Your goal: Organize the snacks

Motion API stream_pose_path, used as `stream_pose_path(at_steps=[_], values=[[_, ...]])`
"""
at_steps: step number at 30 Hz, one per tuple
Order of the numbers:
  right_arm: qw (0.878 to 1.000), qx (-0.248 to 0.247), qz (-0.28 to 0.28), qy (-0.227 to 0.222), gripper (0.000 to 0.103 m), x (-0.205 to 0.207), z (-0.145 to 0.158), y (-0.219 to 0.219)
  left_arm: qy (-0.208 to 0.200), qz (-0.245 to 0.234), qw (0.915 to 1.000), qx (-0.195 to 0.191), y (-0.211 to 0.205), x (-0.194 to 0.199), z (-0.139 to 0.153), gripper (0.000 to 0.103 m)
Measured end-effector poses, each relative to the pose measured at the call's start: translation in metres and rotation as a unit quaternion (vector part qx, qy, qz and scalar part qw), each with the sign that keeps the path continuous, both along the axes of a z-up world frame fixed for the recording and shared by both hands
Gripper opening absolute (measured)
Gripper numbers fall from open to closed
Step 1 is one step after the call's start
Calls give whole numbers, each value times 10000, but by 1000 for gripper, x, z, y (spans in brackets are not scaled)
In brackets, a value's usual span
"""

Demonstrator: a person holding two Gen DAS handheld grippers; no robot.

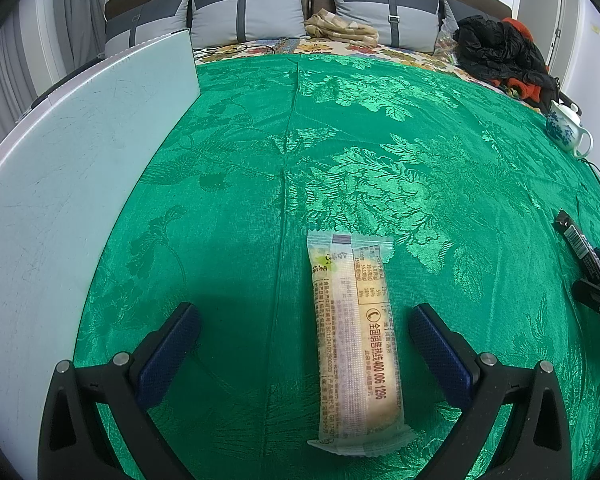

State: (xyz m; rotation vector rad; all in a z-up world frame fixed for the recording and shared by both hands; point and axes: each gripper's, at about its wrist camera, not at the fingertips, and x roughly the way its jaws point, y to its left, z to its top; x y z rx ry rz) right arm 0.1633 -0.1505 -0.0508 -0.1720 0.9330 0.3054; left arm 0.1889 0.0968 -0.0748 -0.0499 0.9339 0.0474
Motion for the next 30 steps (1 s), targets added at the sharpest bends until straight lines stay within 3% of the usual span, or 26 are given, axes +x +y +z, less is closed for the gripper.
stream_pose_path(at_steps=[19, 22, 26, 28, 30], values=[[10000, -10, 1, 23, 90, 1, 0, 1, 134, -162, 9998, 23, 2, 5, 1, 103], [9988, -27, 96, 489, 88, 10, 4, 0, 543, -370, 9978, -4, 3, 13, 4, 103], [9909, 431, -327, 1234, 87, 29, 18, -16, 824, -474, 9953, -164, 3, 21, 8, 102], [9880, 518, -407, 1394, 86, 37, 27, -14, 902, -512, 9945, -176, -1, 22, 9, 95], [9876, 349, -358, 1491, 86, 43, 30, -4, 997, -538, 9936, -35, -8, 24, 10, 80]])
